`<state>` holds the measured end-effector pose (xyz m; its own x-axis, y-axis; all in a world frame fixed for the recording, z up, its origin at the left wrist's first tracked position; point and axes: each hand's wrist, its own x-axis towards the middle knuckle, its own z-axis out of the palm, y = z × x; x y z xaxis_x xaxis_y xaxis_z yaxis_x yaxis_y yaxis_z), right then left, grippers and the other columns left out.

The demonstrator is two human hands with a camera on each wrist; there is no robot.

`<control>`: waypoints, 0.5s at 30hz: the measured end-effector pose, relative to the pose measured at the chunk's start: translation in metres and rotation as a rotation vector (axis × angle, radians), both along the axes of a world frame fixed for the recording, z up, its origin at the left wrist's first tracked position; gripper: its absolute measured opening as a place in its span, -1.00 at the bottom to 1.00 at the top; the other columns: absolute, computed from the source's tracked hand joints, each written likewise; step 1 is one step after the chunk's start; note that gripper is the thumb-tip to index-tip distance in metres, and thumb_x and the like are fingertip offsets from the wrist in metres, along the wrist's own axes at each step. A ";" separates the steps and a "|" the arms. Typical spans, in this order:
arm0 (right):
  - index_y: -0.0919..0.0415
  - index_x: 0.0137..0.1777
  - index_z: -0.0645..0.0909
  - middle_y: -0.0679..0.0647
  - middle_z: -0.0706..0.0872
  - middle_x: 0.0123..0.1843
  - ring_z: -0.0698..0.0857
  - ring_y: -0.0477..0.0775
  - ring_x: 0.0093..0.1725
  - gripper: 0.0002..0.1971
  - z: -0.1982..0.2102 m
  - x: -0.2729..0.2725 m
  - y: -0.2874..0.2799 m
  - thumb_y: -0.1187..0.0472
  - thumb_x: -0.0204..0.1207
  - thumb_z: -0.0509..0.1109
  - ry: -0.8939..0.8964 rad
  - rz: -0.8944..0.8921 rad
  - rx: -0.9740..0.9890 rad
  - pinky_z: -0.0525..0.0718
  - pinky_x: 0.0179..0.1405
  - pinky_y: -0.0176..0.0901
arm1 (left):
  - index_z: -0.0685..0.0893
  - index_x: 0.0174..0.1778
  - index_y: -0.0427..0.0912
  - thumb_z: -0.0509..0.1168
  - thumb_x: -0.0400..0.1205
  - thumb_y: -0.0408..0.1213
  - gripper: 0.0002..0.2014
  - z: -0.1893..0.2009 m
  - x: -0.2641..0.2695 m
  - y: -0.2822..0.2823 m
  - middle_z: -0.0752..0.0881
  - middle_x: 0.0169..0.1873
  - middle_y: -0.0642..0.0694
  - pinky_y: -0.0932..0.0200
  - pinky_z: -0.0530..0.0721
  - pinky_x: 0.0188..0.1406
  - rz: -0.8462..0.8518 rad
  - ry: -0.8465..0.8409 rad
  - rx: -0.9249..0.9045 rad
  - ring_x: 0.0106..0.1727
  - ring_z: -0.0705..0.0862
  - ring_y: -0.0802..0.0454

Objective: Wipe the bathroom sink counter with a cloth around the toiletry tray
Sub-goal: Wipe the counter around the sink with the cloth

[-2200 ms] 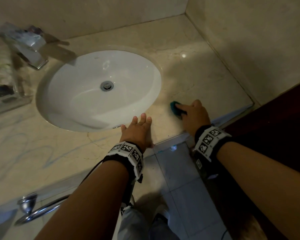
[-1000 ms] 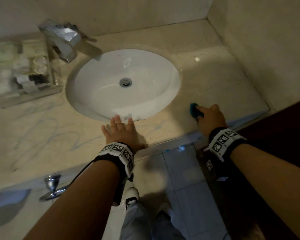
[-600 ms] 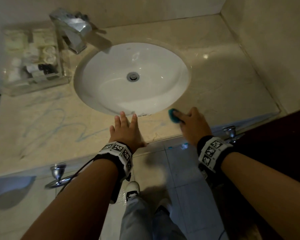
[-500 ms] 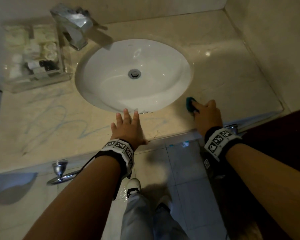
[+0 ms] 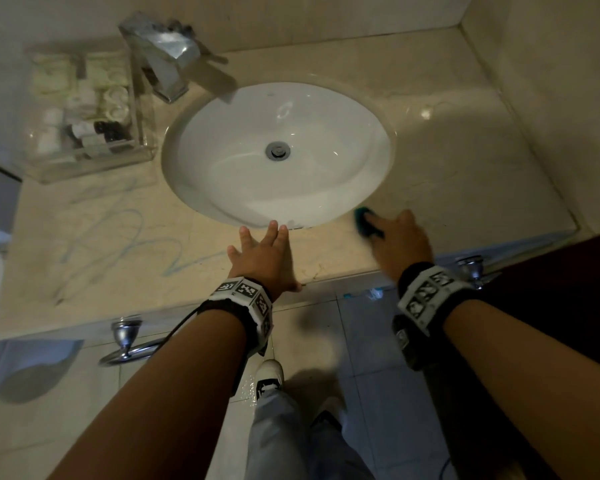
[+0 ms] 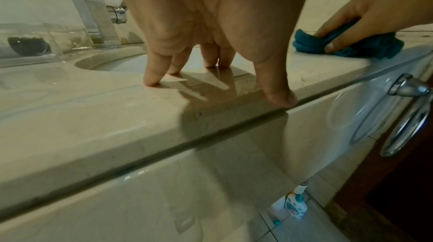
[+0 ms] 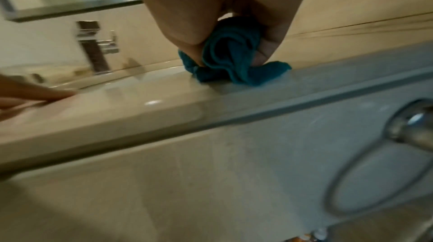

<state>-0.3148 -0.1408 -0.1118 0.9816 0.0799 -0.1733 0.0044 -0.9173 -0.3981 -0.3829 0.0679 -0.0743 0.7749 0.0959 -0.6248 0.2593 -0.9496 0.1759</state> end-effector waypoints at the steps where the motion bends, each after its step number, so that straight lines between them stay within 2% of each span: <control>1: 0.10 0.41 0.47 0.17 0.45 0.04 0.55 0.21 -0.07 -0.62 -0.003 0.007 -0.011 0.10 0.60 0.24 -0.023 -0.053 -0.035 0.53 -0.12 -0.11 | -0.22 0.67 -0.04 0.46 0.43 0.13 0.13 -0.001 0.000 0.000 -0.22 0.67 0.08 -0.45 -0.01 0.56 0.000 0.003 -0.001 0.63 -0.26 -0.40; 3: 0.15 0.42 0.45 0.25 0.50 0.15 0.48 0.17 -0.12 -0.60 -0.006 0.011 -0.018 0.07 0.61 0.23 -0.011 -0.142 -0.057 0.45 -0.16 -0.16 | -0.21 0.67 -0.04 0.48 0.42 0.12 0.14 0.000 0.003 0.000 -0.16 0.67 0.11 -0.47 0.00 0.54 0.006 0.012 -0.010 0.62 -0.24 -0.42; 5: 0.18 0.38 0.43 0.28 0.51 0.23 0.53 0.23 -0.04 -0.63 -0.001 0.003 0.000 0.08 0.62 0.22 0.017 -0.181 -0.040 0.44 -0.14 -0.17 | -0.19 0.68 -0.04 0.51 0.40 0.09 0.15 0.004 0.006 -0.002 -0.09 0.67 0.12 -0.49 0.02 0.53 0.010 0.026 -0.016 0.62 -0.22 -0.45; 7: 0.11 0.36 0.45 0.28 0.49 0.25 0.55 0.32 0.11 -0.67 0.004 -0.013 0.026 0.15 0.61 0.20 0.016 -0.094 0.024 0.55 -0.01 -0.03 | -0.17 0.68 -0.04 0.53 0.39 0.07 0.16 0.006 0.009 -0.003 -0.02 0.66 0.11 -0.51 0.03 0.52 0.018 0.036 -0.020 0.62 -0.20 -0.46; 9: 0.02 0.40 0.44 0.25 0.44 0.25 0.52 0.36 0.15 -0.63 0.009 -0.033 0.047 0.24 0.60 0.20 0.026 0.066 0.057 0.59 0.14 0.08 | -0.16 0.68 -0.03 0.54 0.37 0.07 0.17 0.005 0.010 -0.005 0.00 0.66 0.10 -0.53 0.05 0.50 0.020 0.042 -0.008 0.62 -0.18 -0.47; 10: -0.02 0.41 0.44 0.22 0.43 0.24 0.52 0.33 0.13 -0.60 0.009 -0.039 0.052 0.26 0.60 0.22 0.024 0.120 0.058 0.61 0.15 0.08 | -0.16 0.68 -0.03 0.54 0.36 0.08 0.17 0.004 0.010 -0.005 0.00 0.66 0.11 -0.53 0.07 0.50 0.016 0.042 0.004 0.61 -0.17 -0.48; 13: -0.11 0.41 0.46 0.16 0.42 0.21 0.53 0.27 0.12 -0.59 0.008 -0.026 0.044 0.24 0.59 0.22 0.052 0.153 0.047 0.62 0.13 0.06 | -0.16 0.68 -0.02 0.54 0.35 0.09 0.18 0.004 0.010 -0.004 0.02 0.66 0.11 -0.55 0.08 0.48 0.009 0.033 0.004 0.61 -0.16 -0.49; 15: -0.08 0.42 0.47 0.17 0.40 0.25 0.53 0.31 0.15 -0.58 0.008 -0.008 0.021 0.25 0.59 0.20 0.081 0.079 0.006 0.62 0.18 0.10 | -0.15 0.68 -0.03 0.54 0.36 0.09 0.17 0.005 0.011 -0.003 0.02 0.65 0.11 -0.55 0.08 0.48 0.002 0.031 -0.001 0.61 -0.16 -0.50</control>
